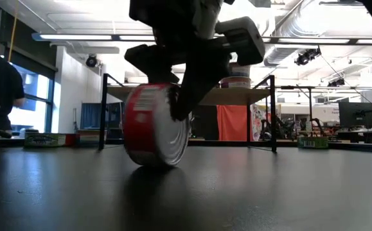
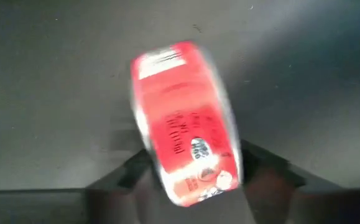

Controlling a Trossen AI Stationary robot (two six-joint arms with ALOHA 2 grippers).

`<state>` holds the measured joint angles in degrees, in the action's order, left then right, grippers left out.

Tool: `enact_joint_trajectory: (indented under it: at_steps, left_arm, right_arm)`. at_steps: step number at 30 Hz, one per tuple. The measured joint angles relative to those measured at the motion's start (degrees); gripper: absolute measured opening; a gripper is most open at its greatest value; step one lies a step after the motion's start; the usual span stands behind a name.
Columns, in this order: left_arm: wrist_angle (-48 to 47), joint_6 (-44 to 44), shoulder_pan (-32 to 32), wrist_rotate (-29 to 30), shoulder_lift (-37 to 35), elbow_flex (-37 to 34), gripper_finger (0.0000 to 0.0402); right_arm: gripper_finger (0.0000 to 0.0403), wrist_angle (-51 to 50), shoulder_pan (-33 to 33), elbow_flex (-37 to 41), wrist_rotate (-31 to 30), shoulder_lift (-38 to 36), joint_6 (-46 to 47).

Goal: Stack canned seafood by type on shelf
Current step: Put the top right red tuna can on the shelf

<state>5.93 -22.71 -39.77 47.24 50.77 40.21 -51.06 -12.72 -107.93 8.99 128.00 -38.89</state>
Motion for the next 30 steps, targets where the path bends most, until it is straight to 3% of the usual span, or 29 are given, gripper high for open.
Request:
enact_joint_trajectory:
  at_steps: [3, 9, 16, 23, 30]
  left_arm:
    - [1.09, 0.83, 0.00, 0.13, -0.12, 0.00, 0.0000]
    - [6.79, 6.25, -0.04, 0.49, -1.05, 0.00, 0.0000]
    - [9.03, 15.47, -0.04, 0.53, -4.90, 0.00, 0.0000]
    - [8.78, 18.44, -0.07, 0.51, -8.23, 0.00, 0.0000]
    - [7.36, 19.87, -0.07, 0.51, -8.42, 0.00, 0.0000]
  right_arm:
    - [0.0123, -0.15, -0.83, -0.15, -1.87, 0.00, 0.71]
    - [0.0122, -8.48, -1.75, -9.84, -11.41, -0.01, 6.47]
    - [0.0122, -19.36, 2.70, -27.03, -31.22, -0.22, 10.25]
    - [0.0122, -18.43, 11.96, -23.62, -50.78, -5.39, 13.47]
    - [0.0122, -15.14, 18.59, -23.50, -50.58, -4.57, 14.46]
